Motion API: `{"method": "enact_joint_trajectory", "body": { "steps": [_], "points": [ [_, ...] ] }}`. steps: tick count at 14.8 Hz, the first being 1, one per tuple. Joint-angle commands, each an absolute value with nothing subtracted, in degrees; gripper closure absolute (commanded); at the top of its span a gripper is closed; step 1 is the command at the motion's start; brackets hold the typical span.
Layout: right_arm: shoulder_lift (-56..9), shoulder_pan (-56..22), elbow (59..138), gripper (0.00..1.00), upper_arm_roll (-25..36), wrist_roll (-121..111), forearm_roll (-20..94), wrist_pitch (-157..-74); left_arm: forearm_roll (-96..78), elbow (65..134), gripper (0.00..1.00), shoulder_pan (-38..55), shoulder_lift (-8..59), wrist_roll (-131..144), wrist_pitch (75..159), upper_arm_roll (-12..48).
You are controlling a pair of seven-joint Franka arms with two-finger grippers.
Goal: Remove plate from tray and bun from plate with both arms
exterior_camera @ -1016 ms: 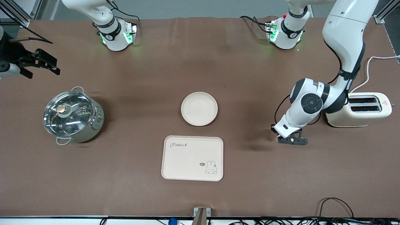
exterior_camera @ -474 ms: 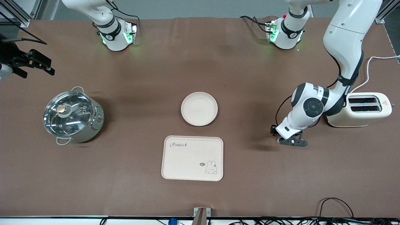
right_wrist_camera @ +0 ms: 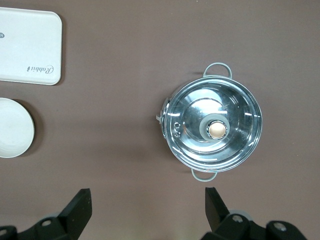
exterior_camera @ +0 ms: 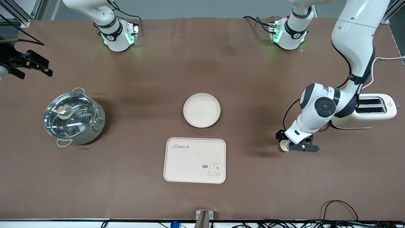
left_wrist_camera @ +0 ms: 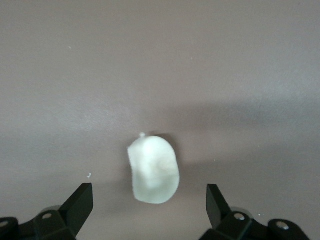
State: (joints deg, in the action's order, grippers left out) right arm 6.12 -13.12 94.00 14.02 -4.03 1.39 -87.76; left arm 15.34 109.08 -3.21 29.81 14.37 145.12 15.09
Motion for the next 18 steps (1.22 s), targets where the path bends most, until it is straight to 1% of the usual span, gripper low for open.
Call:
{"method": "enact_joint_trajectory", "body": {
  "steps": [1,2,4,6,8,10,11,13,14,16,17,18],
  "points": [
    [6.07,-12.57,93.43,0.00,13.62,-4.48,0.53,-86.92,14.41,108.28,0.00,-4.04,27.17,13.80,141.16,16.26],
    [6.06,-12.57,93.43,0.00,13.62,-4.48,0.53,-86.92,13.72,107.24,0.00,-4.04,26.11,13.80,139.24,16.87],
    [6.06,-12.57,93.43,0.00,13.62,-4.48,0.53,-86.92,10.39,103.21,0.00,-3.87,23.04,13.45,131.00,17.22],
    [6.15,-12.57,93.43,0.00,13.71,-4.48,0.53,-86.84,8.27,96.10,0.00,-3.87,21.01,13.45,120.38,19.33],
    [6.15,-12.57,93.43,0.00,13.62,-4.48,0.53,-86.92,7.91,87.93,0.00,-3.69,19.87,13.53,108.34,19.69],
    [6.15,-12.57,93.43,0.00,13.62,-4.48,0.44,-87.01,7.91,82.03,0.00,-3.78,18.29,13.54,100.49,20.21],
    [6.24,-12.57,93.43,0.00,13.62,-4.48,0.53,-87.10,7.91,81.57,0.00,-4.04,16.63,13.36,98.63,20.13],
    [6.24,-12.57,93.43,0.00,13.62,-4.39,0.53,-87.19,7.30,81.65,0.00,-6.92,12.77,10.30,97.82,20.47],
    [6.24,-12.66,93.43,0.00,13.62,-4.39,0.53,-87.27,6.77,82.09,0.00,-6.94,10.57,8.98,97.30,20.48],
    [6.07,-12.74,93.43,0.00,13.54,-4.39,0.53,-87.45,5.98,82.26,0.00,-6.59,6.96,8.35,91.52,19.17],
    [6.06,-12.74,93.43,0.00,13.54,-4.39,0.53,-87.54,4.67,82.96,0.00,-5.11,4.68,8.44,90.62,16.64],
    [6.06,-12.74,93.43,0.00,13.54,-4.39,0.53,-87.54,3.01,84.62,0.00,-2.92,2.74,8.35,90.62,12.52]
  ]
}}
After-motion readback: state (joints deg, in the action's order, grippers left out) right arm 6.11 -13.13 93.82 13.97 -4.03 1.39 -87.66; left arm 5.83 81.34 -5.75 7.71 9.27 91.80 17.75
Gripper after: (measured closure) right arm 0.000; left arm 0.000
